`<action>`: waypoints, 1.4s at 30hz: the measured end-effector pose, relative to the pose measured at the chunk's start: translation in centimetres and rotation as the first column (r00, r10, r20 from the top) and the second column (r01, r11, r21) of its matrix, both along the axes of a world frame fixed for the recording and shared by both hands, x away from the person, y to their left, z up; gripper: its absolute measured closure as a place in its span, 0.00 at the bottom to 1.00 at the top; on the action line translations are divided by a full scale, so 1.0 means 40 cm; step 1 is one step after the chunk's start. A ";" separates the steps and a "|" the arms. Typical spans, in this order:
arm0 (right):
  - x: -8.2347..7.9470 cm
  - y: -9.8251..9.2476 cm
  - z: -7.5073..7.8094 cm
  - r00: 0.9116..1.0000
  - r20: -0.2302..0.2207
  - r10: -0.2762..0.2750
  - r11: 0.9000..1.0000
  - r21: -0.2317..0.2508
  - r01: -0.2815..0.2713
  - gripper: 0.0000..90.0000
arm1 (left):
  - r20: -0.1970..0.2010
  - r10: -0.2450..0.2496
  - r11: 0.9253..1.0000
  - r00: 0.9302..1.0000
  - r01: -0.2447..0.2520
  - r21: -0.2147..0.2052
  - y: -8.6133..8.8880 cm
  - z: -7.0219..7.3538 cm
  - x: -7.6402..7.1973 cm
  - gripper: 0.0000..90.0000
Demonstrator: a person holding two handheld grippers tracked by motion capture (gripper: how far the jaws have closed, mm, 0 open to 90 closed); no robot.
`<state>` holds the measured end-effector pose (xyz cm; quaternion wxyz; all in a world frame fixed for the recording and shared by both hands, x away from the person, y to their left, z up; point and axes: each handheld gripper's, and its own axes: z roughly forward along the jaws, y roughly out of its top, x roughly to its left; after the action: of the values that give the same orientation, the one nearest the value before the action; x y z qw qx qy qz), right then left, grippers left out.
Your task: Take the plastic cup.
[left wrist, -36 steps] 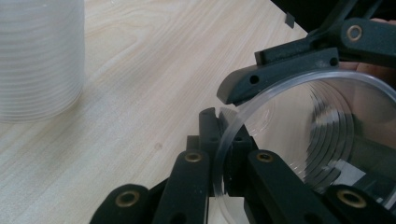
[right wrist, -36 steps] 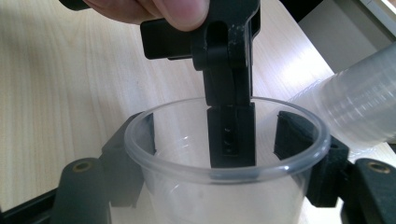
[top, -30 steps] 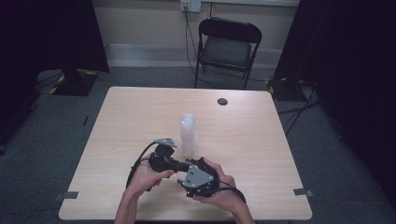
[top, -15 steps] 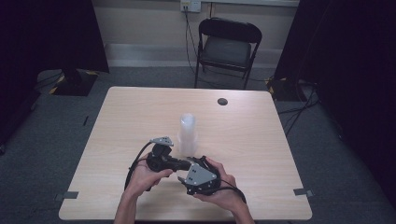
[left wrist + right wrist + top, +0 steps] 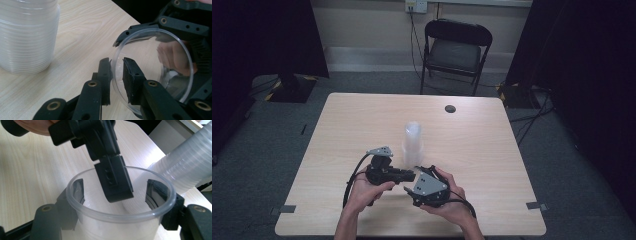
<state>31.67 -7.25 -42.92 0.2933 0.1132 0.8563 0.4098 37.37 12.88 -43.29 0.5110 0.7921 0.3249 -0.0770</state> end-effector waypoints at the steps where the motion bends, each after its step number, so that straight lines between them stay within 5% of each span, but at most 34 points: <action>1: 0.001 -0.001 0.000 1.000 -0.001 -0.006 1.000 0.002 0.006 0.34 | 0.007 0.004 1.000 1.000 -0.004 -0.005 0.002 0.000 -0.001 0.84; 19: 0.017 -0.021 -0.005 0.997 -0.042 -0.061 0.996 0.055 0.063 0.34 | 0.057 0.084 0.992 0.995 -0.079 -0.094 0.032 0.001 -0.028 0.78; 30: 0.033 -0.033 -0.010 0.992 -0.081 -0.094 0.990 0.098 0.102 0.34 | 0.115 0.121 0.987 0.986 -0.107 -0.118 0.045 0.011 -0.044 0.69; 38: 0.039 -0.045 -0.019 0.985 -0.115 -0.128 0.982 0.124 0.142 0.34 | 0.172 0.198 0.976 0.965 -0.178 -0.125 0.061 0.004 -0.062 0.53; 42: 0.049 -0.057 -0.022 0.979 -0.138 -0.149 0.975 0.148 0.169 0.34 | 0.216 0.265 0.963 0.940 -0.245 -0.115 0.073 -0.001 -0.074 0.44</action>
<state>33.64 -9.55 -43.82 0.2607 0.2301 0.8259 0.4438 34.42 15.80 -43.34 0.5845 0.7241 0.3598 0.0679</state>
